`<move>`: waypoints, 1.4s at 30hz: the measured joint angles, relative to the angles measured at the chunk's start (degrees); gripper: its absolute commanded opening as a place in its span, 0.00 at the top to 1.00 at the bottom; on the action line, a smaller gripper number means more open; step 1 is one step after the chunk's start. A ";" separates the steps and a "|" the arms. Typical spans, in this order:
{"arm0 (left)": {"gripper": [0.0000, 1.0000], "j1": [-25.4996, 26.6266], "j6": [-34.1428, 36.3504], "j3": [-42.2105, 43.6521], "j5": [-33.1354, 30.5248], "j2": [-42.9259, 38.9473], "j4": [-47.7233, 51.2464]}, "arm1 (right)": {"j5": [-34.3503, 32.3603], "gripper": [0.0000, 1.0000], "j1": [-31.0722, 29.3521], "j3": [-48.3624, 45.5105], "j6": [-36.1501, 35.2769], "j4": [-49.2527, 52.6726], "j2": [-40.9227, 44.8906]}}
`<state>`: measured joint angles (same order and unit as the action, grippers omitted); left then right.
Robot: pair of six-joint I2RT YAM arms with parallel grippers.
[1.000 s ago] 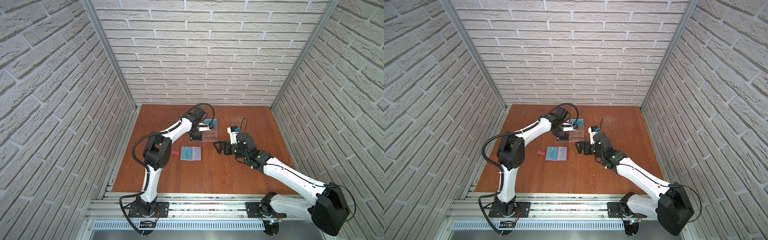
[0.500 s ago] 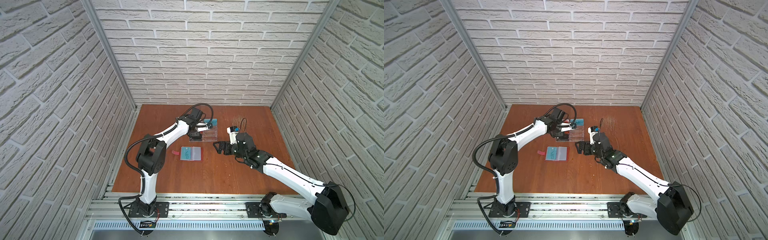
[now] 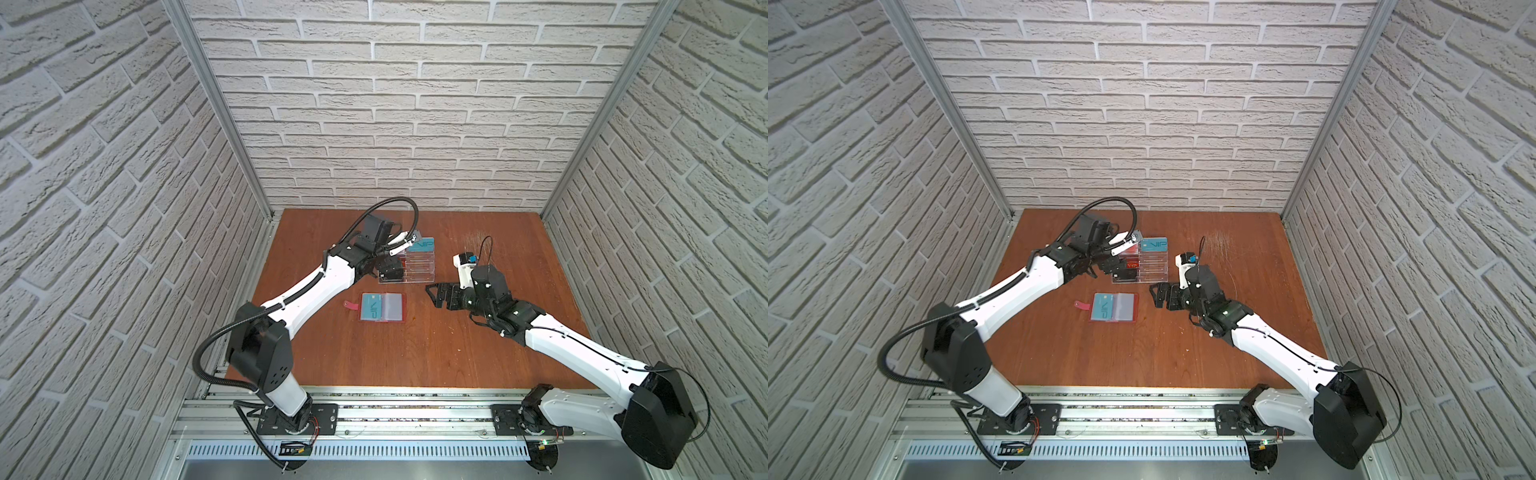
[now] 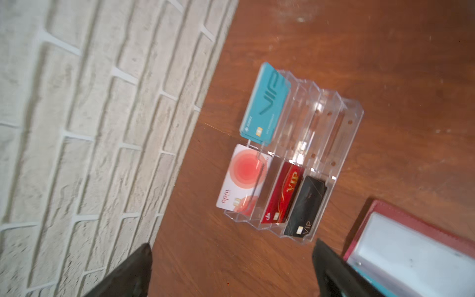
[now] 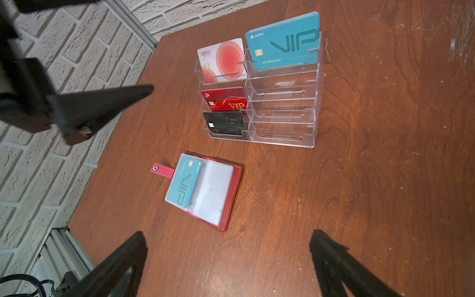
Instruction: Take the credit cards out of the card holder
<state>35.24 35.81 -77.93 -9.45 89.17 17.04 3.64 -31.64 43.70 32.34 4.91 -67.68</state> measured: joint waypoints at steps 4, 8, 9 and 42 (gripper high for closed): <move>0.02 0.85 -10.40 7.06 -3.41 -8.81 -9.51 | 0.04 0.00 0.00 0.00 0.00 -0.11 -0.13; 0.02 0.63 -24.11 16.13 -8.13 -15.87 -17.07 | 0.55 0.00 0.00 0.00 -0.02 -0.83 -1.86; 0.02 0.44 -27.26 18.25 -8.61 -17.35 -18.01 | 0.72 0.00 -0.02 0.00 -0.04 -0.94 -2.60; 0.02 -8.76 -83.80 56.26 8.79 -46.10 -13.51 | -2.14 0.00 -10.54 8.76 -5.84 -0.55 -25.05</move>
<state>26.48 -47.99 -21.67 -0.67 43.07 3.53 1.50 -42.17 52.47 26.50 4.36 -92.73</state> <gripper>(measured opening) 0.982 0.998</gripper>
